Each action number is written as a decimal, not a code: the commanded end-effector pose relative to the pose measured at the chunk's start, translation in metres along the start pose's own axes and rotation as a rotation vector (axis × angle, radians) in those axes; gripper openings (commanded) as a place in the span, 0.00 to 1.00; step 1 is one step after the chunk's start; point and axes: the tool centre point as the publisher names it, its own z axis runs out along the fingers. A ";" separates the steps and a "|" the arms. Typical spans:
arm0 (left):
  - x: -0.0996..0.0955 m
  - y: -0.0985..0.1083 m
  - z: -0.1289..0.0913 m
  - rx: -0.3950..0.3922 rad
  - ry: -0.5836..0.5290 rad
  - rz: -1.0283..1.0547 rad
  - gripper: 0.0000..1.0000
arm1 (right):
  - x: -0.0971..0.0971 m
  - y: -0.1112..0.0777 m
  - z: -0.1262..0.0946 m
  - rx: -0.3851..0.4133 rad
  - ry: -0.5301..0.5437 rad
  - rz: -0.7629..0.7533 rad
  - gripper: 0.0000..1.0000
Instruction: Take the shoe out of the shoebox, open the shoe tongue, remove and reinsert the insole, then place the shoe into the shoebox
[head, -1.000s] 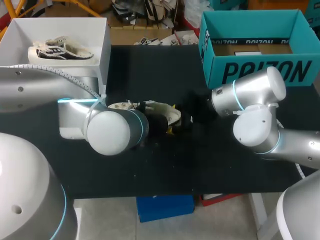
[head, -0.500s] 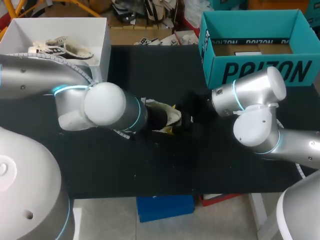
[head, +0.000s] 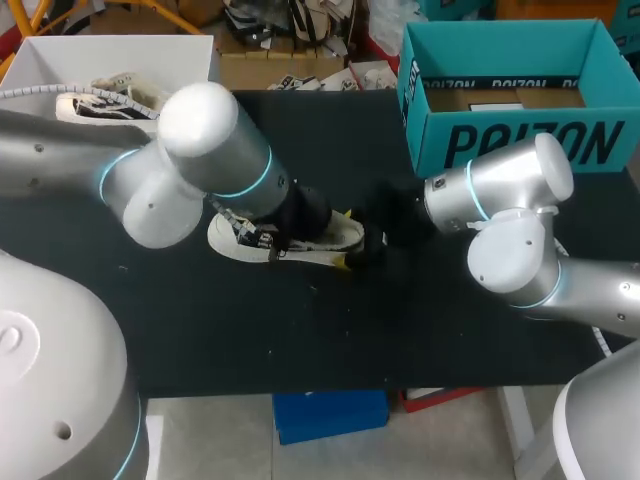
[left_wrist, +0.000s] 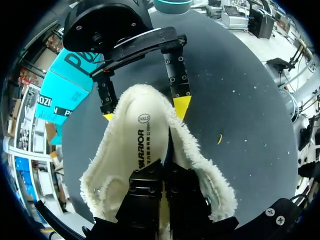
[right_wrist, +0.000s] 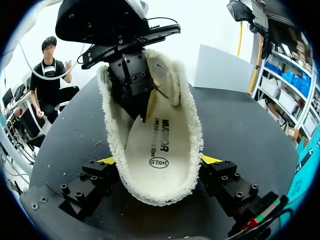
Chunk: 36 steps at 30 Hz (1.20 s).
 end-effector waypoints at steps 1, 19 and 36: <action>-0.008 -0.001 -0.009 0.048 0.145 0.008 0.00 | 0.000 0.000 0.003 0.004 -0.001 0.001 0.00; -0.015 -0.003 -0.023 0.063 0.164 0.012 0.00 | 0.000 0.000 0.003 0.004 -0.001 0.001 0.00; -0.001 -0.014 -0.017 0.088 0.130 0.049 0.00 | 0.000 0.000 0.003 0.004 -0.001 0.001 0.00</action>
